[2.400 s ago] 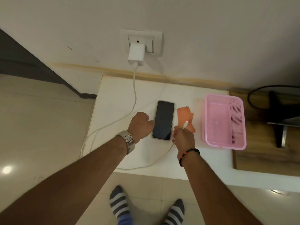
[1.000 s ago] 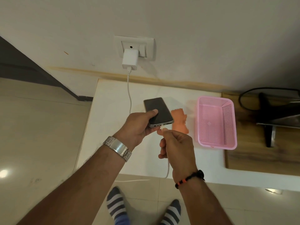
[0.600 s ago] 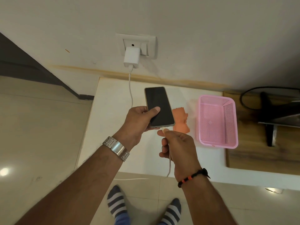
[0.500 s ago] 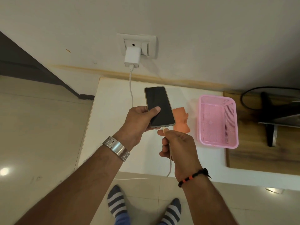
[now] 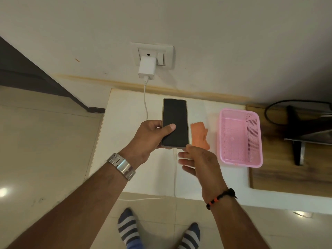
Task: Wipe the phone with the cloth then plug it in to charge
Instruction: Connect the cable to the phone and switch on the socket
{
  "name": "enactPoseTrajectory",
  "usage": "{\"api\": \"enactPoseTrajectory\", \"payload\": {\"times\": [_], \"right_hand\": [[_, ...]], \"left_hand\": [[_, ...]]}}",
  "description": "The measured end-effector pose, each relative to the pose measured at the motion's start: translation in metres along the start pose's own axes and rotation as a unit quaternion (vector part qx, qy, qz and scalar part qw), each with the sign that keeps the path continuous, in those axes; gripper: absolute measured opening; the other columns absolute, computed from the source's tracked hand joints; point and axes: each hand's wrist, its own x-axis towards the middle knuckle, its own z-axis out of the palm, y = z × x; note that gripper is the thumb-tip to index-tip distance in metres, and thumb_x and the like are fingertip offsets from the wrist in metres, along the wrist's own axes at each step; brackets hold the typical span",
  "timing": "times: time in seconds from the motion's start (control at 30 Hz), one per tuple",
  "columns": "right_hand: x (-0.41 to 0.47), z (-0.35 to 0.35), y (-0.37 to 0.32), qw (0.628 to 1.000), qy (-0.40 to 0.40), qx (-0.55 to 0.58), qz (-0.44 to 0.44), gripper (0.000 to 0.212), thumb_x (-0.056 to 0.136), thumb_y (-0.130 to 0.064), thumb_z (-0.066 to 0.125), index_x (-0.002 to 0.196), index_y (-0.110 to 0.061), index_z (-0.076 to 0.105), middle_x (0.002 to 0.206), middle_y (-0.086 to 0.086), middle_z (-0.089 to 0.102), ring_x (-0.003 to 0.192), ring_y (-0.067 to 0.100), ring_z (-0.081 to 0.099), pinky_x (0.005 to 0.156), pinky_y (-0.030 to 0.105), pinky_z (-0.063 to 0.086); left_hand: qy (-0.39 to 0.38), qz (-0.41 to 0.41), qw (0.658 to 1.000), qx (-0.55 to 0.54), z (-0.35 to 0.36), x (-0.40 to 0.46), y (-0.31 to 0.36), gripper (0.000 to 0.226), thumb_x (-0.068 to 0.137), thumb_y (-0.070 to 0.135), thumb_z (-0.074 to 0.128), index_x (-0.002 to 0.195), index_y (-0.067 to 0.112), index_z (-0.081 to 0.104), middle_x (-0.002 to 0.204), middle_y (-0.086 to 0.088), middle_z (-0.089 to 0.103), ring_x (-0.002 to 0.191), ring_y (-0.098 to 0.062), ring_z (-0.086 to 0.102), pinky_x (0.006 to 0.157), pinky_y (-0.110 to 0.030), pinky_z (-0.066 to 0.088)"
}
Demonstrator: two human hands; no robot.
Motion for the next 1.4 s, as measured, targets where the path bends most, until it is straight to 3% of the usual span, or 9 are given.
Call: {"api": "enactPoseTrajectory", "payload": {"times": [0.17,0.33,0.43,0.5,0.63,0.87,1.03,1.17,1.4], "right_hand": [[0.022,-0.007,-0.010,0.998,-0.007,0.027,-0.056,0.026,0.101,-0.022,0.061,0.125,-0.015,0.068,0.120,0.006,0.074,0.109,0.024,0.072,0.097,0.042,0.059],[0.050,0.005,0.000,0.998,-0.011,-0.017,-0.064,0.029,0.096,-0.002,0.064,0.125,-0.006,0.070,0.118,0.011,0.075,0.107,0.029,0.073,0.092,0.047,0.062],[0.067,0.012,0.012,0.998,-0.006,-0.037,-0.052,0.031,0.095,0.002,0.064,0.124,-0.005,0.070,0.114,0.010,0.077,0.107,0.029,0.073,0.092,0.047,0.061],[0.079,0.017,0.019,0.996,0.008,-0.075,-0.045,0.032,0.094,0.001,0.064,0.124,-0.005,0.070,0.114,0.010,0.076,0.108,0.030,0.072,0.094,0.048,0.060],[0.099,0.027,0.031,0.986,0.033,-0.157,-0.051,0.034,0.096,-0.005,0.065,0.130,-0.007,0.067,0.121,0.012,0.073,0.110,0.031,0.069,0.100,0.049,0.057],[0.115,0.031,0.039,0.976,0.079,-0.194,-0.053,0.036,0.095,-0.010,0.069,0.131,-0.010,0.068,0.117,0.010,0.074,0.104,0.030,0.070,0.097,0.043,0.059],[0.118,0.035,0.041,0.970,0.105,-0.212,-0.059,0.035,0.095,-0.013,0.071,0.130,-0.010,0.069,0.120,0.008,0.074,0.106,0.024,0.068,0.104,0.037,0.053],[0.121,0.037,0.044,0.966,0.123,-0.220,-0.064,0.031,0.093,-0.014,0.073,0.124,-0.012,0.072,0.114,0.006,0.075,0.092,0.015,0.063,0.100,0.035,0.054],[0.127,0.040,0.047,0.958,0.157,-0.229,-0.068,0.022,0.091,-0.015,0.076,0.113,-0.014,0.077,0.105,0.004,0.077,0.086,0.016,0.064,0.095,0.032,0.057]], "left_hand": [[-0.044,-0.011,0.999,0.022,-0.007,-0.001,-0.010,0.025,0.097,0.031,0.077,0.110,0.010,0.077,0.103,-0.009,0.085,0.096,-0.024,0.082,0.073,-0.028,0.065],[-0.033,-0.024,0.997,0.072,-0.014,0.006,-0.025,0.024,0.099,0.031,0.074,0.112,0.010,0.078,0.104,-0.012,0.084,0.097,-0.027,0.081,0.082,-0.040,0.068],[0.005,-0.041,0.994,0.103,-0.021,0.018,-0.035,0.028,0.107,0.023,0.060,0.104,0.002,0.078,0.101,-0.016,0.080,0.092,-0.028,0.075,0.073,-0.033,0.068],[0.036,-0.037,0.990,0.134,-0.024,0.025,-0.042,0.031,0.105,0.009,0.051,0.096,0.001,0.079,0.094,-0.017,0.077,0.087,-0.029,0.071,0.068,-0.031,0.068],[0.084,-0.027,0.977,0.194,-0.023,0.040,-0.059,0.023,0.100,0.004,0.061,0.092,0.007,0.082,0.093,-0.022,0.081,0.084,-0.037,0.078,0.085,-0.055,0.067],[0.156,-0.014,0.961,0.226,-0.018,0.059,-0.073,0.011,0.094,0.009,0.077,0.099,0.004,0.084,0.091,-0.019,0.082,0.088,-0.039,0.079,0.087,-0.050,0.066],[0.170,-0.016,0.952,0.253,-0.016,0.063,-0.075,0.012,0.093,0.011,0.078,0.101,0.004,0.085,0.093,-0.017,0.082,0.088,-0.037,0.079,0.087,-0.048,0.067],[0.178,-0.019,0.947,0.266,-0.016,0.063,-0.076,0.010,0.094,0.011,0.077,0.097,0.005,0.085,0.091,-0.016,0.081,0.083,-0.037,0.078,0.087,-0.048,0.067],[0.179,-0.011,0.947,0.267,-0.018,0.064,-0.079,0.009,0.093,0.009,0.078,0.095,0.004,0.084,0.095,-0.015,0.081,0.086,-0.037,0.078,0.085,-0.048,0.067]]}}
